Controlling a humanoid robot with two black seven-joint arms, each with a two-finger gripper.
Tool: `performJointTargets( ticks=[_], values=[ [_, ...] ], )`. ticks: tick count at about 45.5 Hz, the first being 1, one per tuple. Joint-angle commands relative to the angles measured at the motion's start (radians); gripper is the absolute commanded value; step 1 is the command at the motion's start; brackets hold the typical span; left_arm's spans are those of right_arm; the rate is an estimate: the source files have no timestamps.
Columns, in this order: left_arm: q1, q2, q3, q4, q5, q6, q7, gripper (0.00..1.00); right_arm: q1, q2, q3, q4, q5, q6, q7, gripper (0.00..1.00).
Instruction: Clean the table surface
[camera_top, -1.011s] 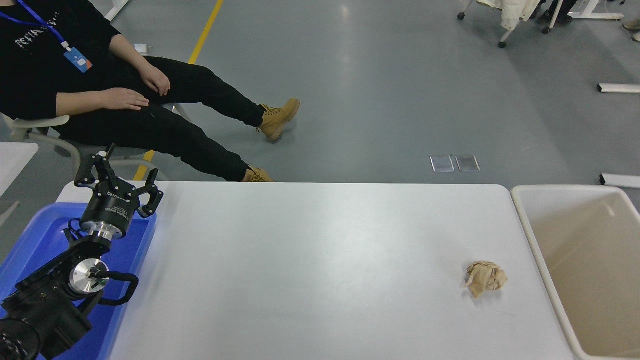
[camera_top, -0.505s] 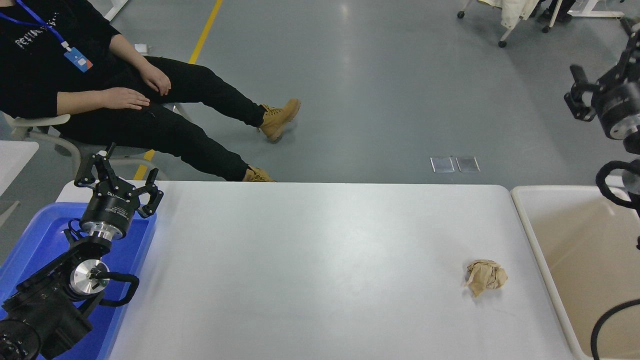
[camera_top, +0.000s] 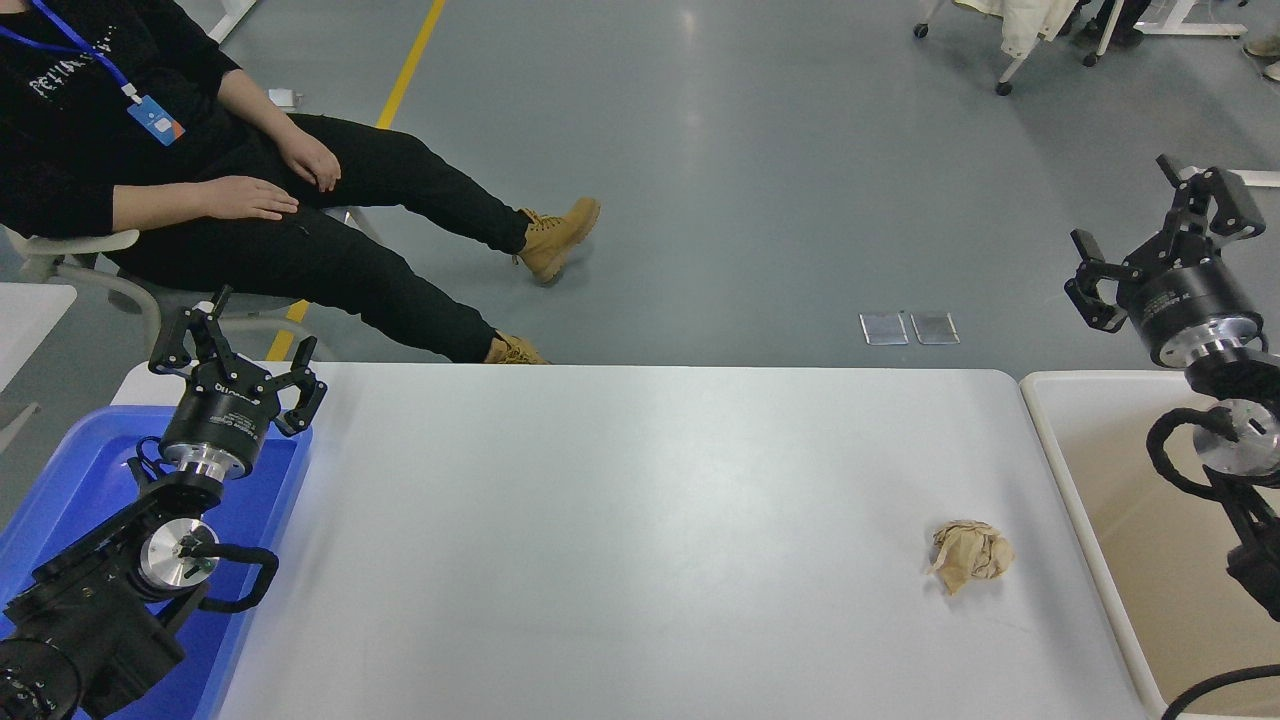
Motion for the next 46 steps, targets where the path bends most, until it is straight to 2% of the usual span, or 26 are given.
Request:
performJointTargets(
  ticks=[1,14,30,34,38,46],
  values=[
    [0.0,0.0,0.0,0.0,-0.001,0.0,0.0,1.0,-0.006,0.001,-0.003,-0.001,0.001,0.004,0.0,0.99],
    [0.0,0.0,0.0,0.0,0.0,0.0,0.0,1.0,0.018,-0.022,-0.054,-0.035,0.001,0.004,0.0,0.99],
    [0.0,0.0,0.0,0.0,-0.001,0.0,0.0,1.0,0.176,-0.18,-0.288,-0.072,0.001,0.004,0.0,1.0],
    [0.0,0.0,0.0,0.0,0.0,0.0,0.0,1.0,0.263,-0.266,-0.485,-0.088,-0.019,0.002,0.002,0.99],
    [0.0,0.0,0.0,0.0,0.0,0.0,0.0,1.0,0.335,-0.296,-0.666,-0.116,-0.05,0.005,0.002,0.99],
    [0.0,0.0,0.0,0.0,0.0,0.0,0.0,1.0,0.541,-0.301,-1.117,-0.115,-0.288,0.005,0.046,0.99]
  ],
)
